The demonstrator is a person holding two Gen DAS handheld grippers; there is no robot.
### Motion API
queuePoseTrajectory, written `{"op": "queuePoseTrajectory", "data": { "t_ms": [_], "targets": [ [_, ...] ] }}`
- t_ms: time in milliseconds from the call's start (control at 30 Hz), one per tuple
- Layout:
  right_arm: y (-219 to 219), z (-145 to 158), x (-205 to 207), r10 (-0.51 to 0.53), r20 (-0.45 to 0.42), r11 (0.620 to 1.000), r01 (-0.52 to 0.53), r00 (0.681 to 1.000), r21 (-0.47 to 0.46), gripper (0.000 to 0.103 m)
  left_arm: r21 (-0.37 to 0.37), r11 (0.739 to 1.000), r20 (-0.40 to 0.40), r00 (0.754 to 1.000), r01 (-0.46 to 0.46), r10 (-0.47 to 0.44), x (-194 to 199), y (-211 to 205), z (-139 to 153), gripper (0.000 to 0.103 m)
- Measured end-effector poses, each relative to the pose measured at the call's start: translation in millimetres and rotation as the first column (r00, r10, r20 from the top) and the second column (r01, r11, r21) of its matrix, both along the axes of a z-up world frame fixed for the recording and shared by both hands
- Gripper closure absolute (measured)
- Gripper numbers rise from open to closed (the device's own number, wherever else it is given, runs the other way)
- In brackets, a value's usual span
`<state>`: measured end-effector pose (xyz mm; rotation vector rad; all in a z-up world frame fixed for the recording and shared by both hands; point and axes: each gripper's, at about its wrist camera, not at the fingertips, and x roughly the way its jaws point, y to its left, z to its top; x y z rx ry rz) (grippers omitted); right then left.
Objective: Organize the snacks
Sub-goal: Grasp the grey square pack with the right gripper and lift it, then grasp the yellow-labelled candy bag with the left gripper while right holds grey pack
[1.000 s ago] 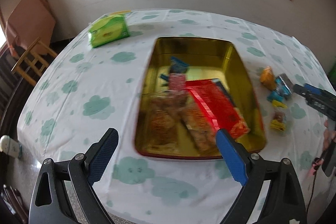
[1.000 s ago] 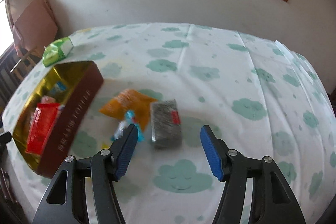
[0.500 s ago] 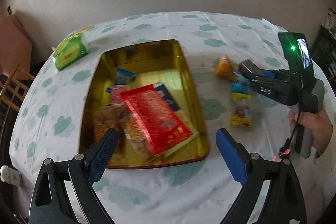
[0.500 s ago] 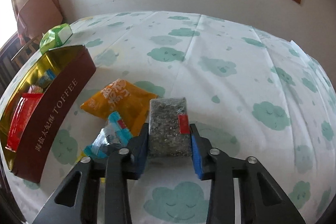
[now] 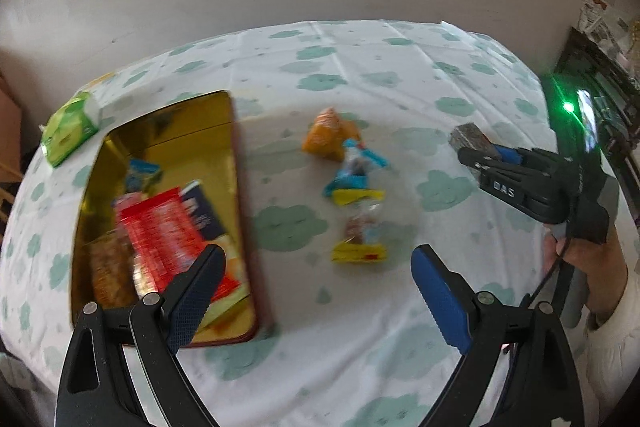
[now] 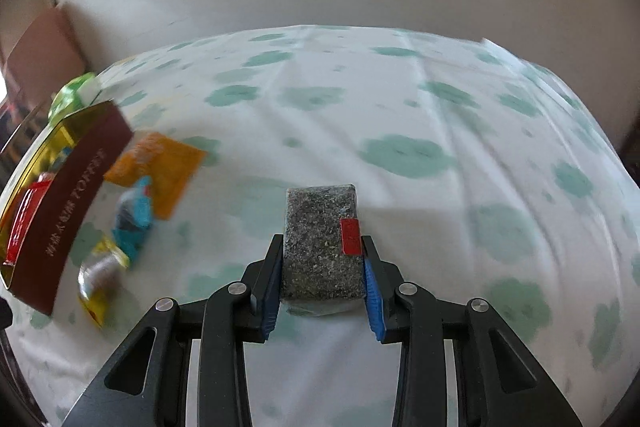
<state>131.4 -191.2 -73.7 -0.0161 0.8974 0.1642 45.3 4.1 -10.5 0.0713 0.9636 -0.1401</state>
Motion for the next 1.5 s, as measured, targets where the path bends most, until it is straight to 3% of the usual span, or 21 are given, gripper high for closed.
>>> {"op": "queuePoseTrajectory", "data": {
  "t_ms": [133, 300, 467, 633, 767, 900, 1000, 1500],
  "targets": [
    [-21.3, 0.6, -9.2, -0.043, 0.003, 0.999, 0.043, 0.999, -0.033, 0.067, -0.017, 1.0, -0.025, 1.0, 0.0, -0.001, 11.5, -8.3, -8.7, 0.013],
    [-29.1, 0.5, -9.7, -0.062, -0.001, 0.998, 0.062, 0.998, -0.011, 0.067, -0.026, 1.0, -0.076, 0.997, -0.011, 0.009, 28.3, -13.0, -24.0, 0.034],
    [-27.7, 0.1, -9.6, -0.061, -0.003, 0.998, 0.061, 0.998, 0.0, 0.066, -0.02, 1.0, -0.118, 0.993, -0.01, 0.008, 40.7, -17.7, -39.2, 0.046],
    [-30.3, -0.3, -12.3, -0.061, -0.002, 0.998, 0.061, 0.998, 0.013, 0.066, 0.01, 1.0, -0.125, 0.992, -0.003, 0.004, 47.8, -24.0, -47.7, 0.048],
    [-31.8, -0.6, -12.8, -0.061, -0.002, 0.998, 0.061, 0.998, 0.024, 0.065, -0.011, 1.0, -0.157, 0.988, 0.004, -0.006, 53.7, -25.5, -52.5, 0.066],
    [-31.9, -0.3, -12.8, -0.061, -0.002, 0.998, 0.061, 0.998, 0.022, 0.065, -0.004, 1.0, -0.16, 0.987, 0.013, -0.013, 52.8, -28.0, -56.5, 0.07],
    [-32.0, -0.3, -12.6, -0.061, -0.002, 0.998, 0.061, 0.998, 0.021, 0.065, -0.002, 1.0, -0.158, 0.987, 0.022, -0.023, 51.8, -29.6, -56.4, 0.08],
    [-30.4, -0.1, -12.1, -0.062, -0.002, 0.998, 0.062, 0.998, 0.021, 0.065, -0.024, 0.999, -0.13, 0.991, 0.024, -0.027, 34.8, -24.8, -37.8, 0.081]
  ]
}}
